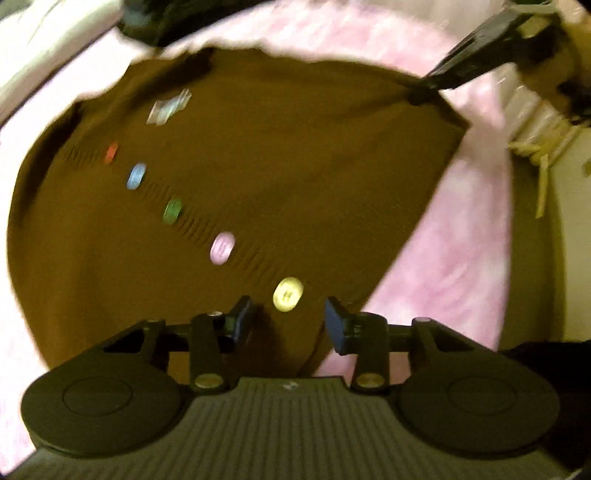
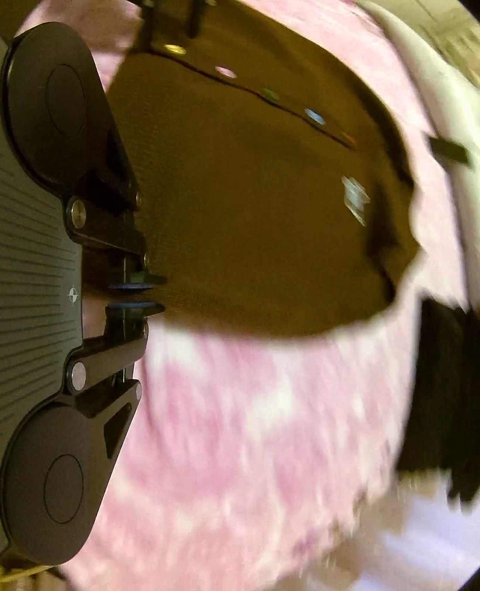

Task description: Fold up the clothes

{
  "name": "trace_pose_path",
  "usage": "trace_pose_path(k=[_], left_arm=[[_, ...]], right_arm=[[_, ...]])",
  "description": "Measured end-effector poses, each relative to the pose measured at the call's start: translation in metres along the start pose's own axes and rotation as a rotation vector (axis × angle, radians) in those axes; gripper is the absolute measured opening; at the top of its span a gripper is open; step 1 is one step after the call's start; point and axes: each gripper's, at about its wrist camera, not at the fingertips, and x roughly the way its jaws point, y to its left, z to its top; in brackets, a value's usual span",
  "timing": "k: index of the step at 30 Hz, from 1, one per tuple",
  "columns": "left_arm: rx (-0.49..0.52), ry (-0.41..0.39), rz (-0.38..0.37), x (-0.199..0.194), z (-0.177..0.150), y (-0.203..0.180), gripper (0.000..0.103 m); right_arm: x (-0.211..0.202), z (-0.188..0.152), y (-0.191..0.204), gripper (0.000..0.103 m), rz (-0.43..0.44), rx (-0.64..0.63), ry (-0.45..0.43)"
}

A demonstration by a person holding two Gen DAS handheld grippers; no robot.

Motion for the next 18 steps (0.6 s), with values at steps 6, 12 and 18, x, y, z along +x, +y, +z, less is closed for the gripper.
trace_pose_path(k=[6,12,18], left_arm=[[0.037,-0.079,0.027,0.002,0.059,0.025,0.040],[0.211,-0.123,0.116,0.050,0.156,0.062,0.045],[0.305,-0.119,0.174,0.125,0.240,0.104,0.047]], right_arm=[[0.000,-0.008,-0.053,0.005,-0.014,0.138,0.021],[-0.015,-0.017,-0.049,0.080,0.019,0.175,-0.057],[-0.012,-0.024,-0.049,0.078,0.045,0.172,-0.109]])
